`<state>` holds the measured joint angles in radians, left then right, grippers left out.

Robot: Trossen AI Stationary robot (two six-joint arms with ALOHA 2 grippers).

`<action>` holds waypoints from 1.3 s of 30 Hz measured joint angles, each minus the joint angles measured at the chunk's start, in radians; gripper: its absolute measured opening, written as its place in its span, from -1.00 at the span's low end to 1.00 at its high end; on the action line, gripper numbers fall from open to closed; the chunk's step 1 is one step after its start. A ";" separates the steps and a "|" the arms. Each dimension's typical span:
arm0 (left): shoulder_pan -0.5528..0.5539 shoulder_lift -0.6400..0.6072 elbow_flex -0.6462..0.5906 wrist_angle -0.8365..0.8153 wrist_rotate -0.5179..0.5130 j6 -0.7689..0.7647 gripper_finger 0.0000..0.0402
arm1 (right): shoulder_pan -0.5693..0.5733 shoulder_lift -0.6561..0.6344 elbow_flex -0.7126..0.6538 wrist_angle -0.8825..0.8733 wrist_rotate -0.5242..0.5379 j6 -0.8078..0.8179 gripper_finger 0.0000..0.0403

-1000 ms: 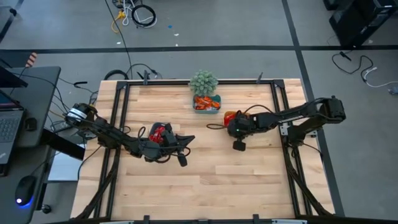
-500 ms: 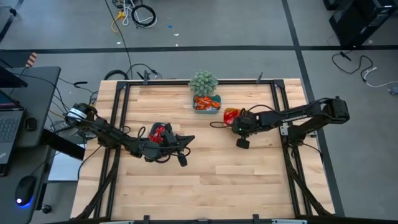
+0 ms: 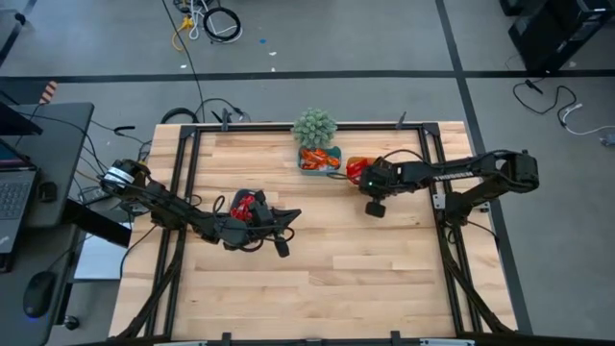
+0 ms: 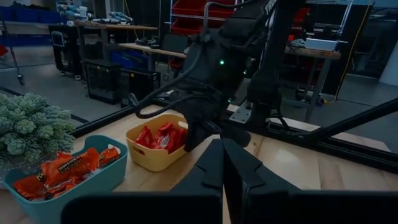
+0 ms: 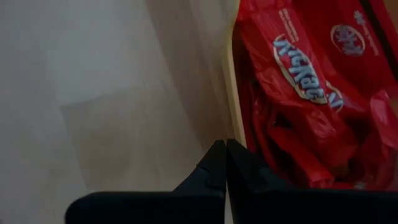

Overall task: Sort candy
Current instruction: Move the blue bin and the yellow bin to the top corner of the table beside the green bin

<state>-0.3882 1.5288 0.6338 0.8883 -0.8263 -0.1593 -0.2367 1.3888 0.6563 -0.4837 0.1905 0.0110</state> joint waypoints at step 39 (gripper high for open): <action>-0.090 -0.132 0.296 -1.225 0.298 -0.578 -1.00 | -0.013 -0.133 0.000 0.109 -0.008 -0.091 -1.00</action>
<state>-0.4779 1.3964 0.9300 -0.3369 -0.5285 -0.7374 -0.2499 1.2561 0.6563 -0.3745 0.1828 -0.0798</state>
